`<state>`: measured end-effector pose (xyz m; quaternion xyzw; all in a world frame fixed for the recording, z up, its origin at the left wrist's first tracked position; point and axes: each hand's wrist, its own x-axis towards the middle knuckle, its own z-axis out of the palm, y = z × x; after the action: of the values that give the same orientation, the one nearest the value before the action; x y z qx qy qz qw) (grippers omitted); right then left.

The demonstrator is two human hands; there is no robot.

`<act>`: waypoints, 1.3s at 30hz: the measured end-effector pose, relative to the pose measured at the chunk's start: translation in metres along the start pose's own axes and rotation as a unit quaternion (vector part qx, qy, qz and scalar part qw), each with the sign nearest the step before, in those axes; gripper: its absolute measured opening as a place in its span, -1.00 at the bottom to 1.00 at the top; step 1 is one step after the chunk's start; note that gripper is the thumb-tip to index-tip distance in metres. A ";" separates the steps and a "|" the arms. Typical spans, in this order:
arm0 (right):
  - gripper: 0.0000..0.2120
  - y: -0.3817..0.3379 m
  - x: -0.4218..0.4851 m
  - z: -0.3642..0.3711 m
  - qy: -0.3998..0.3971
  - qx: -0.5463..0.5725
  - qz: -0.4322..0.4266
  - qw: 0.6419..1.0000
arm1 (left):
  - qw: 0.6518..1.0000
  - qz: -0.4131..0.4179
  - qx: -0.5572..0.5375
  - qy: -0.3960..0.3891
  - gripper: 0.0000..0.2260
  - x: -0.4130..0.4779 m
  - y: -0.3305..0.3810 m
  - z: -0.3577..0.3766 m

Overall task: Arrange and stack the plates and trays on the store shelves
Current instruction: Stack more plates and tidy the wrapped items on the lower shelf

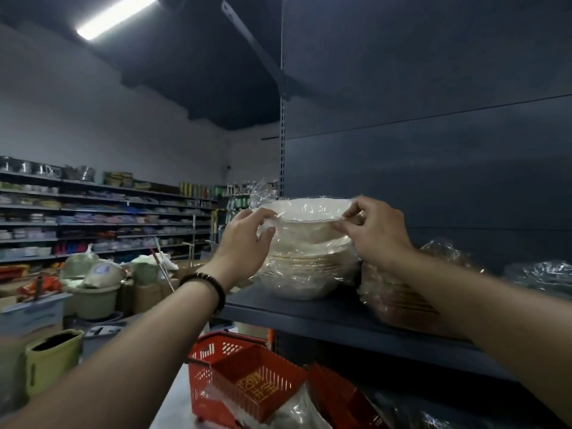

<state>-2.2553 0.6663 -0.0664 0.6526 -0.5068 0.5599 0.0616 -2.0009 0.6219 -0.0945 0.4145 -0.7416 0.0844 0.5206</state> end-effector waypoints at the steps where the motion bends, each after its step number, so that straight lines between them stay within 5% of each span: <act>1: -0.76 0.003 0.003 0.005 -0.004 -0.002 0.002 1.000 | 1.000 -0.002 0.001 -0.006 -0.72 0.002 -0.008 0.006; 5: -0.87 0.010 0.009 0.019 -0.093 -0.078 0.018 0.992 | 0.998 -0.021 0.025 -0.060 -0.68 0.000 -0.041 0.031; 13: -0.70 0.008 0.016 0.014 -0.288 -0.241 0.008 0.927 | 0.988 -0.001 0.153 0.010 -0.65 -0.020 -0.054 0.054; 19: -0.42 0.009 0.020 0.008 -0.375 -0.295 0.002 0.879 | 0.971 -0.015 0.235 -0.036 -0.44 -0.022 -0.045 0.045; 25: -0.54 0.006 0.015 -0.017 -0.308 -0.233 -0.013 0.922 | 0.986 -0.071 0.146 -0.041 -0.31 -0.022 -0.004 0.026; 29: -0.75 -0.002 -0.014 -0.056 -0.253 -0.190 -0.062 0.947 | 0.996 -0.037 0.072 0.035 -0.60 -0.045 0.046 0.015; 39: -0.92 0.031 -0.142 -0.189 -0.033 -0.167 -0.120 0.978 | 0.980 0.095 -0.173 -0.035 -0.89 -0.167 0.189 0.054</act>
<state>-2.3840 0.8584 -0.1251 0.7076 -0.5126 0.4341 0.2196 -2.1525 0.8010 -0.2008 0.2487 -0.7990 -0.0107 0.5474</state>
